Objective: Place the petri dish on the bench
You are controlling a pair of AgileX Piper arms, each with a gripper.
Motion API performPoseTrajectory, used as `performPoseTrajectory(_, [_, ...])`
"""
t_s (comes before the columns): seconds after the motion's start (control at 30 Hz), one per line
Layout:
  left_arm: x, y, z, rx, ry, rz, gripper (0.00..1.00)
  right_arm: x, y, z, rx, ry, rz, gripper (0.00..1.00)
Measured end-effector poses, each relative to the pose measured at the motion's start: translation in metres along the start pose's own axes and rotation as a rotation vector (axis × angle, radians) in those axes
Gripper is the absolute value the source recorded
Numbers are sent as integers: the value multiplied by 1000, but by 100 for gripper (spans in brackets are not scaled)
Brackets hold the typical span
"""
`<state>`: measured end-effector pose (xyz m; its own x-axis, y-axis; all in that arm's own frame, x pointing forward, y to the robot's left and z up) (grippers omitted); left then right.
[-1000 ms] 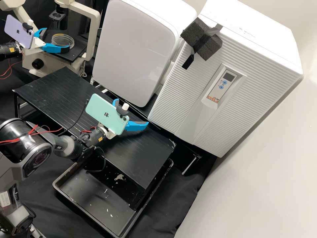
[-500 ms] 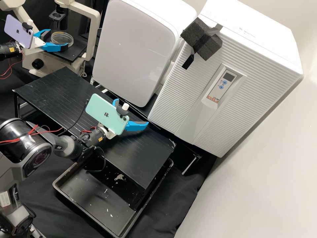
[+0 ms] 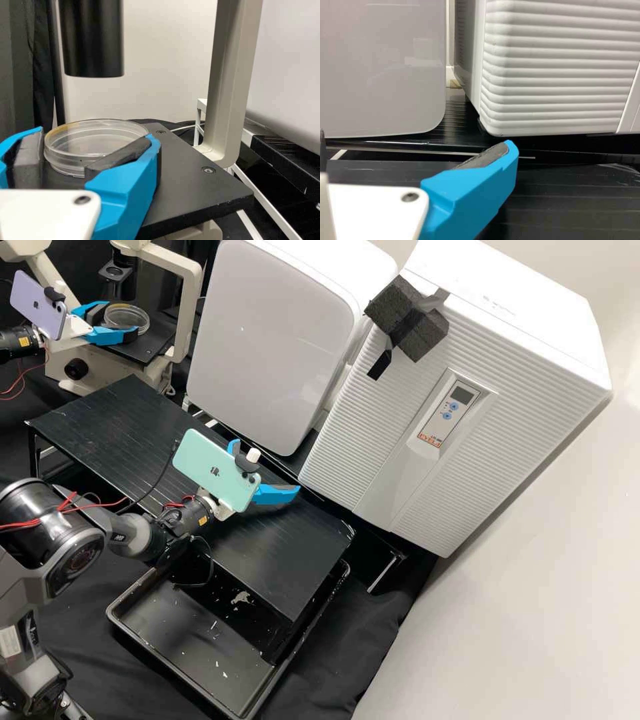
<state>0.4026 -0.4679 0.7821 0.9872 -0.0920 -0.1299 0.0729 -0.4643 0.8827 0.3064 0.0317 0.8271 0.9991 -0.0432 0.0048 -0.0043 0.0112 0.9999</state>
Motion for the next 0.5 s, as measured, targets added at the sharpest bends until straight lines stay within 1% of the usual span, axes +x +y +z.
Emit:
performPoseTrajectory(0.17, [-1,-1,-2,4,-12,10,0,0,0,0,0,0,0,100])
performPoseTrajectory(0.33, [-4,-3,-2,-12,-19,14,0,0,0,0,0,0,0,100])
performPoseTrajectory(0.4, [-6,-4,-2,-7,-29,18,0,0,0,0,0,0,0,100])
performPoseTrajectory(0.5, [-12,-7,0,1,-46,-1,0,0,0,0,0,0,0,100])
